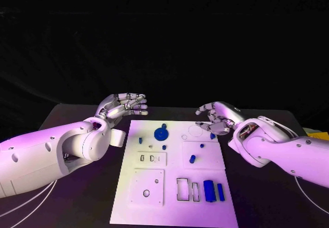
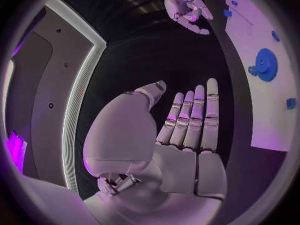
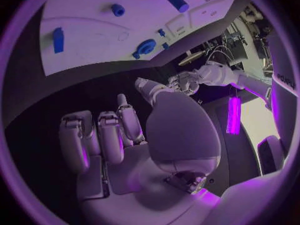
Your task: Assemble the parts on the task board
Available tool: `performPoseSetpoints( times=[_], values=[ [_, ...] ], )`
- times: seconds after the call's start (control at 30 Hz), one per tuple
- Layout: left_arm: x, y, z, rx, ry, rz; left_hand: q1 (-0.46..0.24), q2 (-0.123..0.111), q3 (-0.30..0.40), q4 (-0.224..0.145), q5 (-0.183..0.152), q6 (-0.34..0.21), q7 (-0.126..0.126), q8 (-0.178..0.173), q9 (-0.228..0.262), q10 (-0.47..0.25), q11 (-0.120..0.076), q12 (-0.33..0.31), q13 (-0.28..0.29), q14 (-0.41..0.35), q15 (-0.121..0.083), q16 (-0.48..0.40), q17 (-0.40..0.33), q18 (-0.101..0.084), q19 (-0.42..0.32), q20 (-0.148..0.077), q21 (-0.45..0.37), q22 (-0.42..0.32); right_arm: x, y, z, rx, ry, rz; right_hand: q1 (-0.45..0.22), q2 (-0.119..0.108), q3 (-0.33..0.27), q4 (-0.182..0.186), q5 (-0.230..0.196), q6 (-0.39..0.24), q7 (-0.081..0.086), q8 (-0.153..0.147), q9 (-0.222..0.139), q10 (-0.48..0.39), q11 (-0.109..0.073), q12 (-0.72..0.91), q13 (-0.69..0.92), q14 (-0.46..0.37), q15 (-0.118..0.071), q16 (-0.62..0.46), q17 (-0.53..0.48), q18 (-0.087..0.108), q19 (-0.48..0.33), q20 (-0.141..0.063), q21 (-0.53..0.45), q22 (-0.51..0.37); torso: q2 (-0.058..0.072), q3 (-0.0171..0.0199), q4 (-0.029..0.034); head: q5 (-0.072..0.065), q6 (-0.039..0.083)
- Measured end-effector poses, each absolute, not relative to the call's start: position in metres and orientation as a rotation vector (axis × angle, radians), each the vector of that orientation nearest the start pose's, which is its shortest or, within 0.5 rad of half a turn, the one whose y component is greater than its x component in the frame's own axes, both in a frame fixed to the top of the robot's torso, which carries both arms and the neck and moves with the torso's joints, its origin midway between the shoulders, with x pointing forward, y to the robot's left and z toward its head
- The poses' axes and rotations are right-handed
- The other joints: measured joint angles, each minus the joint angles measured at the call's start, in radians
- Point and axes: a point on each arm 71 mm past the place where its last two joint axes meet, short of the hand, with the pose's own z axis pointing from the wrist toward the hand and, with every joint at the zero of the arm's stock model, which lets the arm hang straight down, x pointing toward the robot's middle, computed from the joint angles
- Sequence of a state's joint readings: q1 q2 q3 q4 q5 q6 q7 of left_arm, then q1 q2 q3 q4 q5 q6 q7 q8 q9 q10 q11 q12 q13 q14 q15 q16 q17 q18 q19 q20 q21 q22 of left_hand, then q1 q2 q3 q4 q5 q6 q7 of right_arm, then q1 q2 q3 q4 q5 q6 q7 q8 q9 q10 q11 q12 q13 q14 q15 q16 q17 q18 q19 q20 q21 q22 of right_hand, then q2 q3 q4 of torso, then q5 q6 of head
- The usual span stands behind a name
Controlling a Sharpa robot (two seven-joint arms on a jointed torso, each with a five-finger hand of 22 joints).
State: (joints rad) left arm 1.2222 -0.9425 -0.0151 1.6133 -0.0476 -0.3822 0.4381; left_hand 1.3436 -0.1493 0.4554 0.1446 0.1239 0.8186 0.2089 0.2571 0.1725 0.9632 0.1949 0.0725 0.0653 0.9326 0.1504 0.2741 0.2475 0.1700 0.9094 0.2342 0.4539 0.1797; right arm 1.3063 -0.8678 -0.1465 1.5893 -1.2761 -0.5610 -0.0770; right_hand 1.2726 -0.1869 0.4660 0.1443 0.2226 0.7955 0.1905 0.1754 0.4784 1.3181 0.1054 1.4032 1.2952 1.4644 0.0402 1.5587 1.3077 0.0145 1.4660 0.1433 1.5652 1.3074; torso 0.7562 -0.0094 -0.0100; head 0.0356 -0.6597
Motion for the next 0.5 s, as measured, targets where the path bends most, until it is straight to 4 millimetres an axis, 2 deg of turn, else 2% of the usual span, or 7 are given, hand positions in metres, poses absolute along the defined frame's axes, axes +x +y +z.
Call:
performPoseSetpoints(
  times=[0.1, 0.17, 0.23, 0.37, 0.5],
  values=[
    [0.48, 0.237, -0.148, -1.035, 1.306, -1.513, 0.0, 0.0, 0.003, -0.003, 0.0, 0.0, 0.0, 0.0, 0.0, 0.0, 0.0, 0.0, 0.0, 0.0, 0.0, 0.0, 0.0, 0.0, 0.0, 0.0, 0.0, 0.0, 0.481, -0.224, -0.155, 0.064, 1.506, 0.742, 0.012, -0.011, 0.002, -0.013, -0.014, 0.015, -0.016, -0.004, 0.0, -0.007, -0.009, 0.0, -0.001, 0.001, -0.015, 0.0, 0.0, 0.0, 0.0, -0.005, 0.0, 0.0, -0.003, 0.0035, -0.0063, -0.008, 0.002],
    [0.48, 0.237, -0.148, -1.036, 1.308, -1.516, 0.0, 0.0, 0.003, -0.003, 0.0, 0.0, 0.0, 0.0, 0.0, 0.0, 0.0, 0.0, 0.0, 0.0, 0.0, 0.0, 0.0, 0.0, 0.0, 0.0, 0.0, 0.0, 0.482, -0.241, -0.159, 0.108, 1.525, 0.737, 0.026, -0.009, 0.009, -0.02, -0.018, 0.019, -0.04, -0.01, 0.0, -0.003, -0.041, 0.0, -0.001, 0.002, -0.042, 0.0, 0.0, 0.0, 0.0, -0.031, 0.0, 0.0, -0.005, 0.0059, -0.0109, -0.02, 0.005],
    [0.48, 0.237, -0.149, -1.037, 1.309, -1.518, 0.0, 0.0, 0.003, -0.003, 0.0, 0.0, 0.0, 0.0, 0.0, 0.0, 0.0, 0.0, 0.0, 0.0, 0.0, 0.0, 0.0, 0.0, 0.0, 0.0, 0.0, 0.0, 0.483, -0.254, -0.166, 0.154, 1.55, 0.737, 0.034, -0.014, 0.013, -0.032, -0.018, 0.017, -0.05, -0.016, 0.0, 0.0, -0.058, -0.004, -0.001, 0.001, -0.056, 0.0, 0.0, 0.0, 0.0, -0.047, 0.0, 0.001, -0.007, 0.0079, -0.0145, -0.029, 0.007],
    [0.48, 0.24, -0.15, -1.039, 1.309, -1.517, 0.0, 0.0, 0.003, -0.003, 0.0, 0.0, 0.0, 0.0, 0.0, 0.0, 0.0, 0.0, 0.0, 0.0, 0.0, 0.0, 0.001, 0.0, 0.0, 0.0, 0.0, 0.0, 0.484, -0.27, -0.179, 0.212, 1.592, 0.736, 0.041, -0.013, 0.014, -0.039, -0.018, 0.011, -0.056, -0.021, -0.002, -0.003, -0.064, -0.004, -0.002, 0.002, -0.062, 0.0, 0.0, 0.0, 0.0, -0.054, 0.0, 0.001, -0.01, 0.0129, -0.0196, -0.047, 0.004],
    [0.481, 0.241, -0.151, -1.041, 1.309, -1.514, 0.0, 0.0, 0.003, -0.003, 0.0, 0.0, 0.0, 0.0, 0.0, 0.0, 0.0, 0.0, 0.0, 0.0, 0.0, 0.0, 0.001, 0.0, 0.0, 0.0, 0.0, 0.0, 0.488, -0.283, -0.186, 0.221, 1.615, 0.718, 0.044, -0.016, 0.013, -0.042, -0.022, 0.005, -0.062, -0.03, -0.003, 0.0, -0.068, -0.004, -0.002, 0.0, -0.064, 0.0, 0.0, 0.0, 0.0, -0.054, 0.0, 0.001, -0.012, 0.0165, -0.0207, -0.054, -0.001]
  ],
)
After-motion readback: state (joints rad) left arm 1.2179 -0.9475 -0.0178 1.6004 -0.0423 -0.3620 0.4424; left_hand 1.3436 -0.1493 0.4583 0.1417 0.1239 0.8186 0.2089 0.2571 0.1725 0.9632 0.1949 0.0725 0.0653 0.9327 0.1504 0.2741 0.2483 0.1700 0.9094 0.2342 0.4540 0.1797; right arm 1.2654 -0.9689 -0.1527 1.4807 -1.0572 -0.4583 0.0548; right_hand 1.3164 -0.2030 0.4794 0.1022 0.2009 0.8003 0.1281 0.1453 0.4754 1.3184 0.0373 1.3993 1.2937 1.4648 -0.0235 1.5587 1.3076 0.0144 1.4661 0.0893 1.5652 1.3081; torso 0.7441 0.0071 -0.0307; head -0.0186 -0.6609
